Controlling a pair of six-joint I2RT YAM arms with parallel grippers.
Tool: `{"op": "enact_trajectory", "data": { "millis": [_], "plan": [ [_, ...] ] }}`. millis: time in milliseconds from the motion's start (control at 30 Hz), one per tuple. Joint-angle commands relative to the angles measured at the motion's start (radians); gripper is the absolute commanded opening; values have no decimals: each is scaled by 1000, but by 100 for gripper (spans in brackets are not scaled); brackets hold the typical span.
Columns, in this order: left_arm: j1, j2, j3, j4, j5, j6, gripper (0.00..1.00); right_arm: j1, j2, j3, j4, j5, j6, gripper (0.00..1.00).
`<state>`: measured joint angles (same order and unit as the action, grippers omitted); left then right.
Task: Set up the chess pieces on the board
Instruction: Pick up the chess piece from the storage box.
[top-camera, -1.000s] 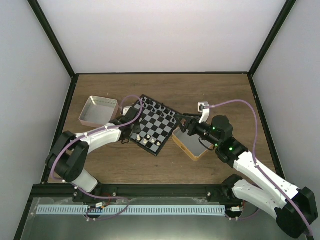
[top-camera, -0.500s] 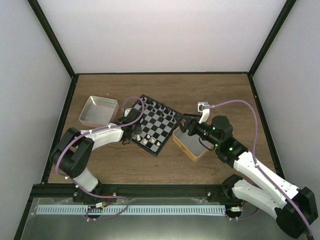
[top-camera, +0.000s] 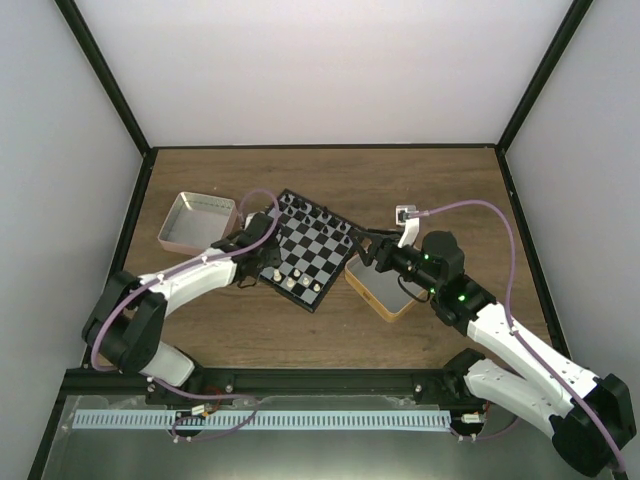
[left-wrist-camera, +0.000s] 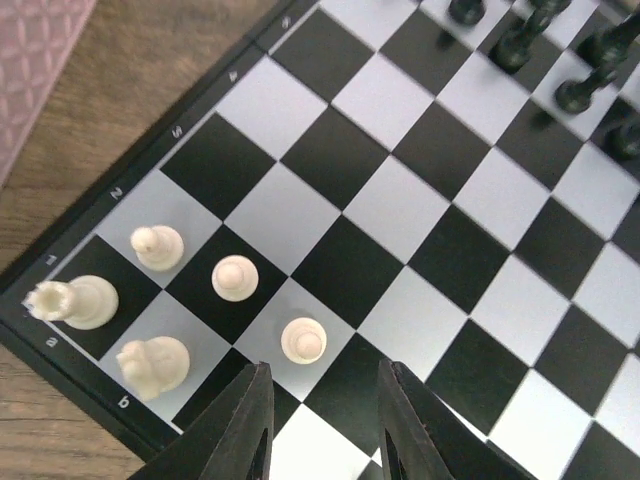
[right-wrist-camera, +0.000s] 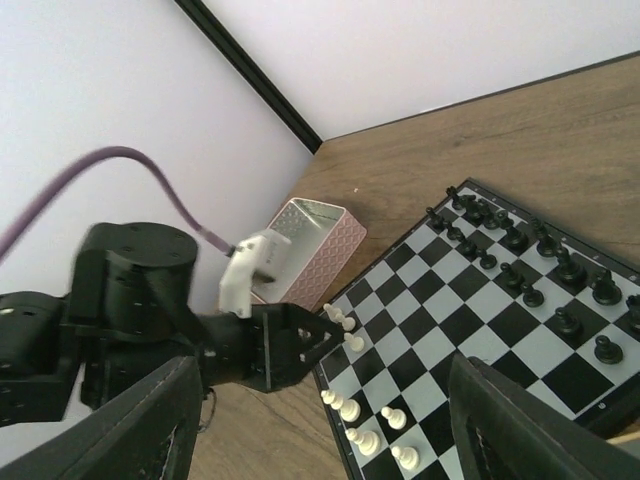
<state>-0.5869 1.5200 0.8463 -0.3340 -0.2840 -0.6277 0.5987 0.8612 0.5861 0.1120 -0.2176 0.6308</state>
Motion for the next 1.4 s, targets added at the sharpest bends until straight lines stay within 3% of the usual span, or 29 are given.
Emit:
{"op": "enact_trajectory", "data": {
  "millis": [0, 267, 533, 833, 1367],
  "plan": [
    [6, -75, 47, -55, -39, 4, 31, 2, 2, 27, -57, 70, 31, 69],
    [6, -304, 35, -1, -28, 87, 41, -63, 169, 142, -357, 257, 108, 59],
    [6, -488, -60, 161, 92, 158, 54, -143, 370, 169, -419, 278, 142, 50],
    [6, -506, -83, 189, 146, 190, 57, -180, 573, 214, -349, 335, 214, 34],
    [6, -478, -93, 194, 188, 204, 56, -190, 790, 355, -361, 456, 257, 26]
  ]
}}
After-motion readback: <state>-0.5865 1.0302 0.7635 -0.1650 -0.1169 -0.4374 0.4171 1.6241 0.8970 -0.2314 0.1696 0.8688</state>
